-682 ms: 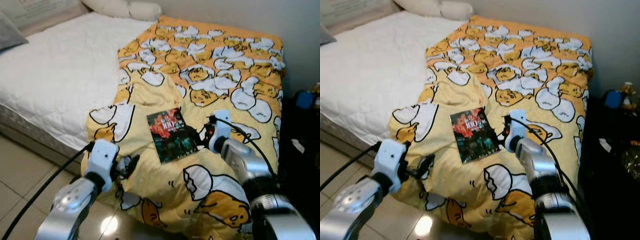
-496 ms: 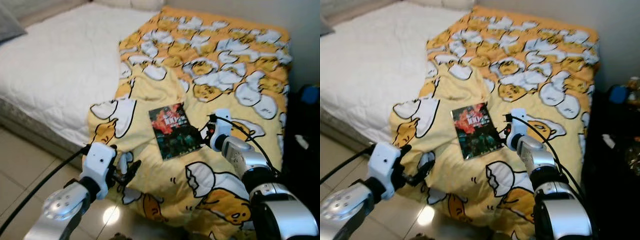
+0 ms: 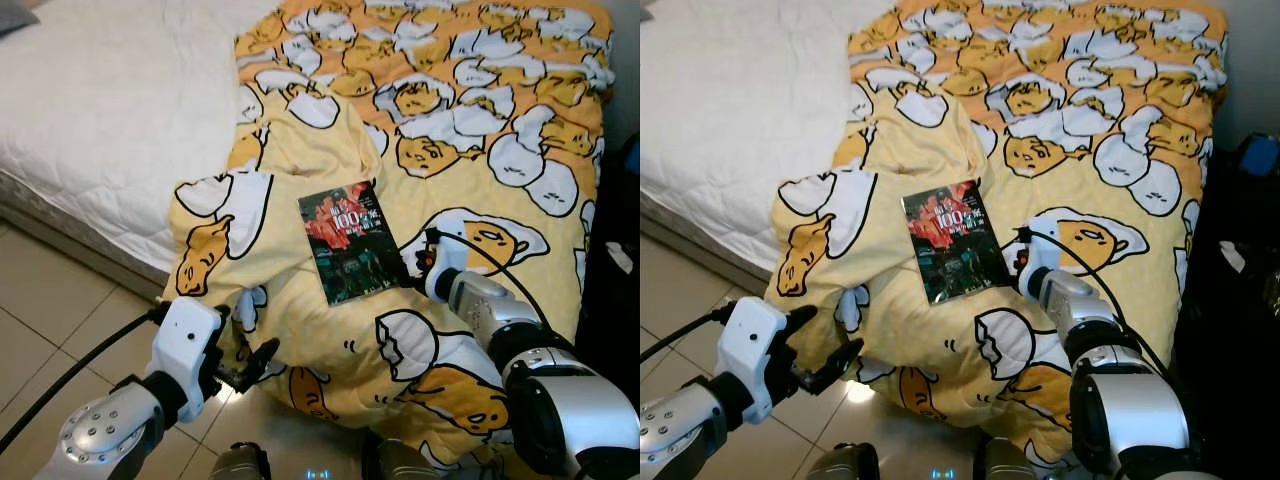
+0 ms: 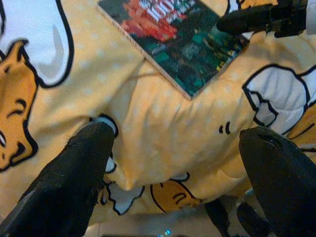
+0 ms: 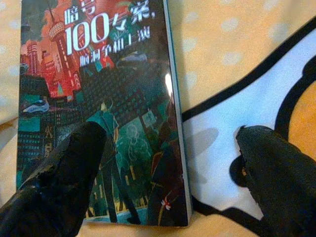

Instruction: Clean up the room

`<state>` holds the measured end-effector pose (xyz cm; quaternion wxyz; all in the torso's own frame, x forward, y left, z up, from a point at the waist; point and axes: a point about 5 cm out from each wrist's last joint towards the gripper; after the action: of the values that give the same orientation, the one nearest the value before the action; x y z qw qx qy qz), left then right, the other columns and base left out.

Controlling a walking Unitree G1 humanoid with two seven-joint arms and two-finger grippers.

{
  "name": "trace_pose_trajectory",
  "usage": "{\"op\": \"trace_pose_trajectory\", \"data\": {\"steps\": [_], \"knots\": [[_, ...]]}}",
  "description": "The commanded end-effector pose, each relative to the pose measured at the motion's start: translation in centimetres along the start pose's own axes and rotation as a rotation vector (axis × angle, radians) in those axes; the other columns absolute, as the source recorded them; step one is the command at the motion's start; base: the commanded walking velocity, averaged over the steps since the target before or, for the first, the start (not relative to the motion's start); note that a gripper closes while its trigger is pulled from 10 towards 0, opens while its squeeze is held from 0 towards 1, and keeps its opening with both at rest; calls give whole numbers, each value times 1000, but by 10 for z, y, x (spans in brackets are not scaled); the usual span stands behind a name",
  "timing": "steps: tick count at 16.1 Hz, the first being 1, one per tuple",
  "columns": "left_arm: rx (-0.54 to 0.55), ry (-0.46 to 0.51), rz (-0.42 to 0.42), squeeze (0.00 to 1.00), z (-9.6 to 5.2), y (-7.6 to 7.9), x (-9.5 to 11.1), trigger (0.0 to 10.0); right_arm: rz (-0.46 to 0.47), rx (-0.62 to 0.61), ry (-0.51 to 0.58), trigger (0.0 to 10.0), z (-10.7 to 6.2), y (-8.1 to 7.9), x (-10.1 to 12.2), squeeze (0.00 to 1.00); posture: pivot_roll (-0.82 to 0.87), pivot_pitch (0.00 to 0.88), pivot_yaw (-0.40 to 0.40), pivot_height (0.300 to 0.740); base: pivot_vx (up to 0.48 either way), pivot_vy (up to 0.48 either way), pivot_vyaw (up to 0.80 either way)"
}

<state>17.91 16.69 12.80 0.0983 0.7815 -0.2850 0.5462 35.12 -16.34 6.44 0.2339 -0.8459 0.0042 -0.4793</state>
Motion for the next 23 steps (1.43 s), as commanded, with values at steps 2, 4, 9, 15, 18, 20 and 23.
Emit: {"op": "trace_pose_trajectory", "data": {"steps": [2,4,9,15,18,20,23], "knots": [[16,-11,2,1000,-5,-1,1,10000,11,25,-56,10000,-1,1,-7,725,18,244,0,740,0,0,0],[16,-15,-4,1000,-5,1,1,10000,22,22,-91,10000,-2,3,-13,141,15,252,-6,740,0,0,0],[-2,-25,-32,1000,-8,9,-1,10000,87,-19,-151,10000,-4,7,-23,0,8,262,-29,740,0,0,0],[-116,78,-77,1000,-7,19,13,10000,188,184,-167,10000,-2,-9,-16,0,4,263,-35,740,0,0,0],[-124,79,-73,1000,-7,19,14,10000,184,179,-121,10000,-6,-2,-3,0,-1,262,-35,740,0,0,0],[-124,82,-76,1000,-8,19,13,10000,226,243,-105,10000,-10,0,7,0,-4,260,-36,740,0,0,0],[-135,64,-83,1000,-10,21,10,10000,227,335,-225,10000,-12,-6,-5,0,-7,259,-39,740,0,0,0]]}}
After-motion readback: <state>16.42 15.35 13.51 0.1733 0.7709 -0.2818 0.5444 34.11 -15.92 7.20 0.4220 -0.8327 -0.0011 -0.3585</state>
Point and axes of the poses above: a point about 5 cm out from each wrist's last joint towards the gripper, its own z axis pointing out of the wrist towards the gripper, its own x axis along the axis of the wrist's last joint, y = z × x, and after that the axes turned 8 degrees about z, right-handed
